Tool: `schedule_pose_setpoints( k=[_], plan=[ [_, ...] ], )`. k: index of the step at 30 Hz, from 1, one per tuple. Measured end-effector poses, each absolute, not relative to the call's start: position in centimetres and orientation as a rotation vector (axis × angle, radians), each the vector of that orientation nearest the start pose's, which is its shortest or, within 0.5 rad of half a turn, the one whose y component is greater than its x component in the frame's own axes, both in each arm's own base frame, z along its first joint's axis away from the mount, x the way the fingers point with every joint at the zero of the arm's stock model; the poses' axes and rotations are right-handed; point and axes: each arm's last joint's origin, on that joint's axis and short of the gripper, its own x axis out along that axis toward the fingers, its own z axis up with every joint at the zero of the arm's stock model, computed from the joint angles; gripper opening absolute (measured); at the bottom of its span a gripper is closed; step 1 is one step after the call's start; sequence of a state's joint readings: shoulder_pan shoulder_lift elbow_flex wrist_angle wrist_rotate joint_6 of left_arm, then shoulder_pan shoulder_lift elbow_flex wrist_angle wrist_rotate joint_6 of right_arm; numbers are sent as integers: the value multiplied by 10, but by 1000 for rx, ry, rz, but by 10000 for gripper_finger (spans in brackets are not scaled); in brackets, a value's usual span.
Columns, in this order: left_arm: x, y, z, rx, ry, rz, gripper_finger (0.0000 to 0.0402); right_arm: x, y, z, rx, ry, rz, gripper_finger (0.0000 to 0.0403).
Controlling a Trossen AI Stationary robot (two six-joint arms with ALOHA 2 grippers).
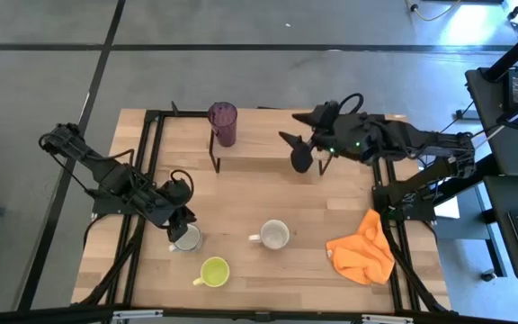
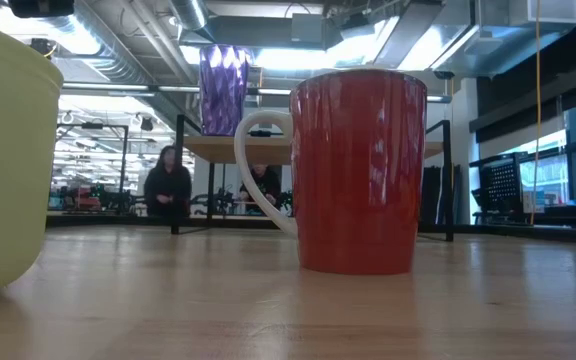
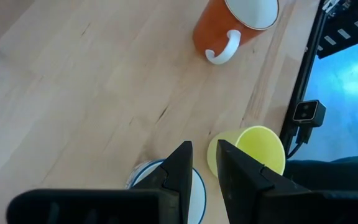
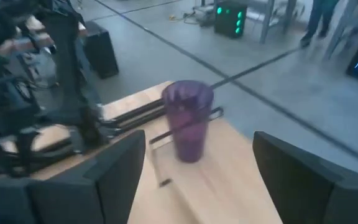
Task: Stack small to large cups/mugs on shelf
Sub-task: Put the orange mug on the shelf
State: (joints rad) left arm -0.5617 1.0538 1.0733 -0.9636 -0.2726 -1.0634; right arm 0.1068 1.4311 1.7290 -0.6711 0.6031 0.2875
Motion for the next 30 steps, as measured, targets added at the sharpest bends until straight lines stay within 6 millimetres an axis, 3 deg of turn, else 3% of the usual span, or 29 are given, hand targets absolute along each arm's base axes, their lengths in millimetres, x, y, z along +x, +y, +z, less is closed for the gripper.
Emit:
schedule_pose_setpoints(
  k=[13,22,30],
  plan=[
    [164,-94,320,-607,890,211,67,289,23,463,182,299,-233,299],
    [164,-94,320,-610,890,212,67,292,27,469,362,241,-110,299],
    [164,-94,321,-654,887,234,67,295,25,508,555,-101,194,299]
  ],
)
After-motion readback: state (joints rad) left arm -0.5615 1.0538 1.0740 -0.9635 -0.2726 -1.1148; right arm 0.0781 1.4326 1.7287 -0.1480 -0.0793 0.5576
